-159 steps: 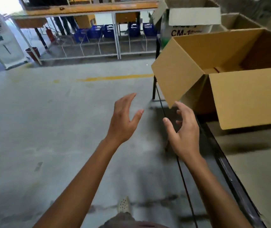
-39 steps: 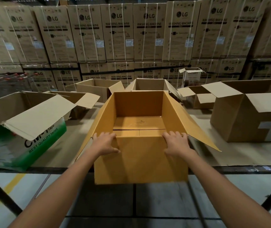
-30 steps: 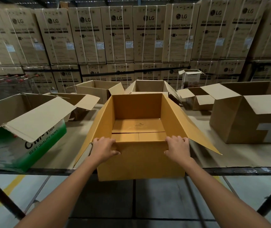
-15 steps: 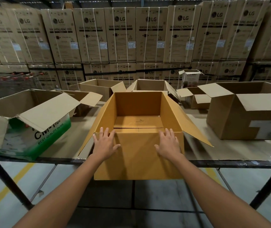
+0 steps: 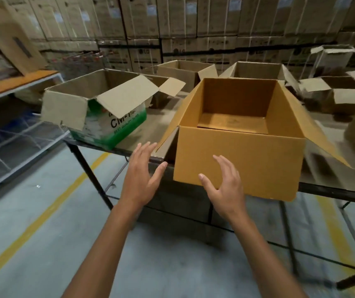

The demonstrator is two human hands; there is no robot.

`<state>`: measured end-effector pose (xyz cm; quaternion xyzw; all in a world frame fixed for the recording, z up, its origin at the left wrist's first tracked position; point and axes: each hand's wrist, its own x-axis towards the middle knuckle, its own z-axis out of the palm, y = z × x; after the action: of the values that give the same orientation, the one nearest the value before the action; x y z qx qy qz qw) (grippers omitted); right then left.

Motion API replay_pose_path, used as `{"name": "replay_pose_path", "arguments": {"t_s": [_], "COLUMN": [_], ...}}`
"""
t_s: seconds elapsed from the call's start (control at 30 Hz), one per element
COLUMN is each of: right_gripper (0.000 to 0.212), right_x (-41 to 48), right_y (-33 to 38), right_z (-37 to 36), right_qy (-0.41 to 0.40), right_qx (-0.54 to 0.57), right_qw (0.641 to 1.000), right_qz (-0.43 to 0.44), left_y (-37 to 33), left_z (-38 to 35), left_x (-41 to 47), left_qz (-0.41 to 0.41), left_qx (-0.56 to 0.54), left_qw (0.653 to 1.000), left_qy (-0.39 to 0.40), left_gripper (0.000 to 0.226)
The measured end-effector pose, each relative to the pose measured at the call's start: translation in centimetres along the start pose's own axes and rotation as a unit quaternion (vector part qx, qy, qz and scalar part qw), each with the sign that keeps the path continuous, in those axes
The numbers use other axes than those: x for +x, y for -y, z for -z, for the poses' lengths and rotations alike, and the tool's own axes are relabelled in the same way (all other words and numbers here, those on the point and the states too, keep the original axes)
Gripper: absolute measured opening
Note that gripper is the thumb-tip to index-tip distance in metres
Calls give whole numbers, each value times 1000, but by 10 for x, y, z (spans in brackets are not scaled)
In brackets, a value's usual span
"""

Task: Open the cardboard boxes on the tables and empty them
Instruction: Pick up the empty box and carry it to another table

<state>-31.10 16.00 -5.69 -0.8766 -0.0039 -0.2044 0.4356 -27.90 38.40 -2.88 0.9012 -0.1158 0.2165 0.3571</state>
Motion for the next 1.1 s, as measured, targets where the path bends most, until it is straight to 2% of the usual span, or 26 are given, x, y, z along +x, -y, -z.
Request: {"name": "replay_pose_path", "arguments": {"t_s": [0.23,0.43,0.57,0.83,1.1], "right_gripper": [71,67,63,60,61], "right_x": [-51,-70,-76,-78,-40], "right_y": [58,117,159,248,299], "right_z": [-79,-186,-271,-431,-570], "right_qy": [51,136,171,244,308], "right_qx": [123,124,126,165,161], "right_qw": [991,983,976,954,933], "right_qz": [-1,28,43,60,99], "left_y": [64,156,234,361,475], "left_z": [70,135,188,294,343], "left_x": [-82,-119,-141,-151,-106], "left_qz": [98,121,166,236,267], "left_qx": [-22,-2,-5,8,34], "left_qw": [993,988,982,960,948], "left_qy": [-68,-93,-94,-148,-170], "left_gripper": [55,54,57,57,56]}}
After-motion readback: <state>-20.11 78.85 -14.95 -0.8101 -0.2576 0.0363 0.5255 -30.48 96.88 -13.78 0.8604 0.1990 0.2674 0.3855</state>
